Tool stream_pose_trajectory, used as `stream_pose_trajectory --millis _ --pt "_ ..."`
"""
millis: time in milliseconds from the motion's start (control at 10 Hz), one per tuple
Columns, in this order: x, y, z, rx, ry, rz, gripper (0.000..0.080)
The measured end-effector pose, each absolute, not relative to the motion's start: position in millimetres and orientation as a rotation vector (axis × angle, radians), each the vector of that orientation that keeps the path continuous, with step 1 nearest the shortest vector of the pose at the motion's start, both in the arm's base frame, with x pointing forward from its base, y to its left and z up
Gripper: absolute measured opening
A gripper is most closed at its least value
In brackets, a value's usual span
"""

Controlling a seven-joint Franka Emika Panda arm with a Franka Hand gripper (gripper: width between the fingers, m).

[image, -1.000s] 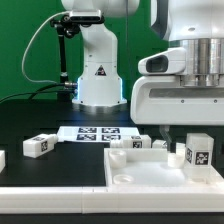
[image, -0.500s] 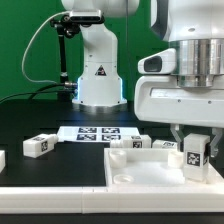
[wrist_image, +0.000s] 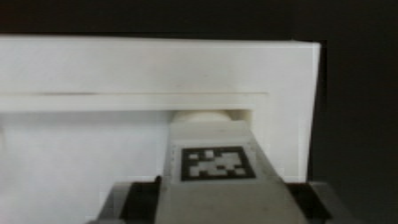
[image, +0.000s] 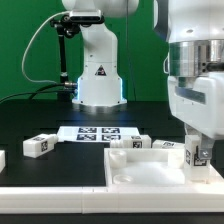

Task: Assemble one leg

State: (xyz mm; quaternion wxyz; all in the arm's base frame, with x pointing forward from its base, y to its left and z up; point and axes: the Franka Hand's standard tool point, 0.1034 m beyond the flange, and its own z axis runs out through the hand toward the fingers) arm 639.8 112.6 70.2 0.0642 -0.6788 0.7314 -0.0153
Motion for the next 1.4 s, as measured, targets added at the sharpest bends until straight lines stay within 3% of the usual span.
stream_pose_trajectory --millis 200,300,400,500,600,1000,1300,1400 --pt "639.7 113.0 70.1 -2.02 2.235 -0.045 0.0284" --pt "639.7 113.0 70.1 -2.053 2.206 -0.047 0.035" --pt "640.2 112.3 70.5 -2.173 2.091 -0.059 0.0534" --pt "641.7 110.1 72.3 -2.374 1.859 -0.079 0.0534" --pt "644.5 106.7 76.1 -2.567 1.576 -0.102 0.0625" --pt "645.4 103.6 77.5 -2.799 1.118 -0.128 0.0648" --pt "642.4 119.7 67.5 -3.061 0.431 -0.213 0.0649" --pt "643.4 117.0 68.5 -3.046 0.49 -0.212 0.0622"
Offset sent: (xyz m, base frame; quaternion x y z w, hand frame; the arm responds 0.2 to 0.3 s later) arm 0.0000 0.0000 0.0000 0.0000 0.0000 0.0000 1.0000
